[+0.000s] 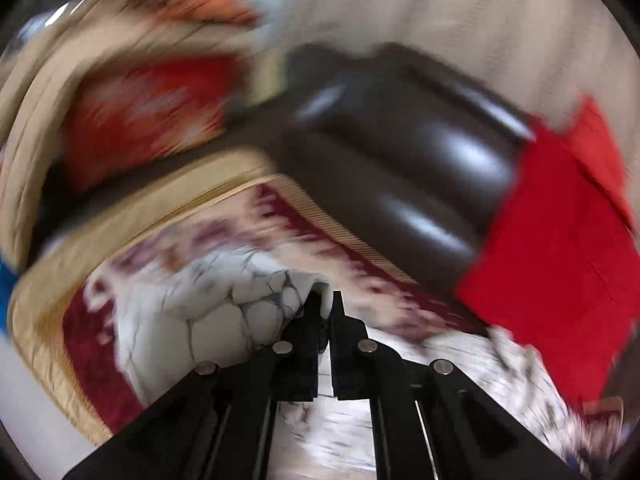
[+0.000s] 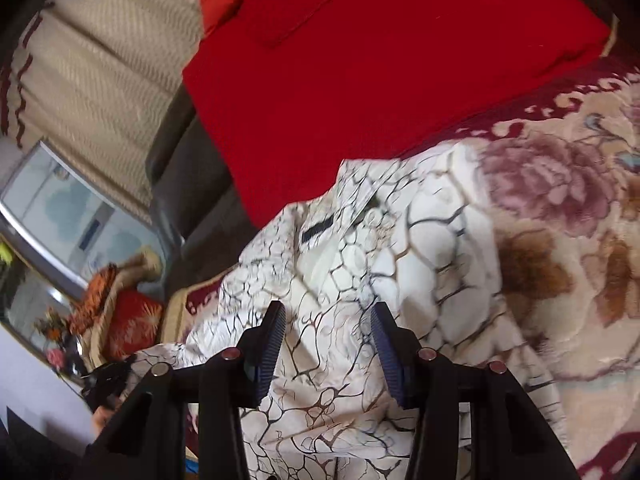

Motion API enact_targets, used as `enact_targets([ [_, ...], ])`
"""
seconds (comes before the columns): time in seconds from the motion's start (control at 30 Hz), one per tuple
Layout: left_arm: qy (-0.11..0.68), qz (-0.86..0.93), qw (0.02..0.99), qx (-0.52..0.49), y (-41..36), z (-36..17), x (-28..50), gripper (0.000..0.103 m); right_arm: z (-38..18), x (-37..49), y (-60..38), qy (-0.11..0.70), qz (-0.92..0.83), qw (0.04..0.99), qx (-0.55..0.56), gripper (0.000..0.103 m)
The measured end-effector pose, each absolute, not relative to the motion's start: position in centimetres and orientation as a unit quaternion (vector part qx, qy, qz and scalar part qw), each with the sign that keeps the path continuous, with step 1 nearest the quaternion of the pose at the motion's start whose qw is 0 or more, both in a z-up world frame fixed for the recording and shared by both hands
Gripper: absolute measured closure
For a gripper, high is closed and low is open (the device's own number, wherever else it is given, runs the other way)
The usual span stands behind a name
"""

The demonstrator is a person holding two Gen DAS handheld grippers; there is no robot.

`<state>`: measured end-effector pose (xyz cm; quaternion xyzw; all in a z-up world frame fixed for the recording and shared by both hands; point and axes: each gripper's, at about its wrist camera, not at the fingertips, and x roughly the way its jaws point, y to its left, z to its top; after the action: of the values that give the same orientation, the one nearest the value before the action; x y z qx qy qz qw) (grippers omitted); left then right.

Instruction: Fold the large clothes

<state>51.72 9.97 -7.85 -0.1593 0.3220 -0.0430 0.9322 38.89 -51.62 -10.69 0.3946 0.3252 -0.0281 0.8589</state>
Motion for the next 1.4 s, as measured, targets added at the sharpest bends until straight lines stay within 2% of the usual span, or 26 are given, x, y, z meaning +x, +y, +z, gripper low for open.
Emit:
enact_targets([
  [0.2,0.301,-0.204,0.931,-0.033,-6.1,-2.2,46.3,0.099,-9.4,36.6,-54.8,0.29,-0.045,0.853,0.431,0.054],
  [0.37,0.335,-0.317,0.887,0.029,-18.2,-3.3,42.2,0.099,-8.8,35.0,-57.6,0.267,-0.052,0.844,0.463,0.054],
  [0.4,0.345,-0.332,0.877,0.042,-20.1,-3.8,41.6,0.095,-8.8,34.8,-58.1,0.264,-0.051,0.842,0.468,0.053],
  [0.43,0.354,-0.346,0.867,0.05,-21.4,-4.2,41.2,0.091,-8.8,34.6,-58.6,0.263,-0.051,0.839,0.474,0.047],
  [0.47,0.362,-0.362,0.857,0.052,-22.3,-4.6,40.9,0.078,-8.9,34.4,-59.1,0.262,-0.05,0.835,0.482,0.043],
  [0.5,0.367,-0.378,0.849,0.046,-23.0,-4.7,40.3,0.056,-9.1,34.3,-59.4,0.262,-0.048,0.831,0.489,0.039],
  [0.57,0.36,-0.401,0.842,0.027,-22.7,-4.6,39.9,0.03,-9.4,34.4,-59.8,0.264,-0.037,0.821,0.506,0.035],
  [0.6,0.339,-0.401,0.851,0.016,-21.9,-4.2,39.8,0.028,-9.5,34.6,-59.7,0.269,-0.032,0.818,0.508,0.032],
  [0.73,0.318,-0.36,0.877,-0.012,-18.2,-3.9,40.2,0.027,-9.8,36.0,-58.2,0.294,0.003,0.815,0.5,0.031],
  [0.97,0.348,-0.221,0.911,-0.026,-11.5,-8.6,44.3,0.027,-10.9,39.6,-55.2,0.328,0.036,0.797,0.506,0.031],
  [1.2,0.418,-0.161,0.893,0.053,-10.7,-14.3,49.1,0.028,-14.7,45.0,-53.9,0.384,0.003,0.754,0.534,0.032],
  [1.23,0.432,-0.166,0.884,0.06,-10.8,-15.3,48.9,0.028,-15.1,45.4,-53.5,0.38,0.009,0.755,0.533,0.04],
  [1.27,0.439,-0.171,0.88,0.067,-10.7,-15.9,48.3,0.028,-15.3,45.8,-53.0,0.381,0.014,0.761,0.525,0.056],
  [1.3,0.438,-0.173,0.878,0.083,-10.7,-16.7,47.4,0.028,-15.2,46.3,-52.3,0.393,0.011,0.769,0.504,0.086],
  [1.4,0.423,-0.188,0.881,0.1,-10.4,-18.0,45.3,0.028,-13.3,46.4,-51.0,0.38,0.02,0.799,0.466,0.091],
])
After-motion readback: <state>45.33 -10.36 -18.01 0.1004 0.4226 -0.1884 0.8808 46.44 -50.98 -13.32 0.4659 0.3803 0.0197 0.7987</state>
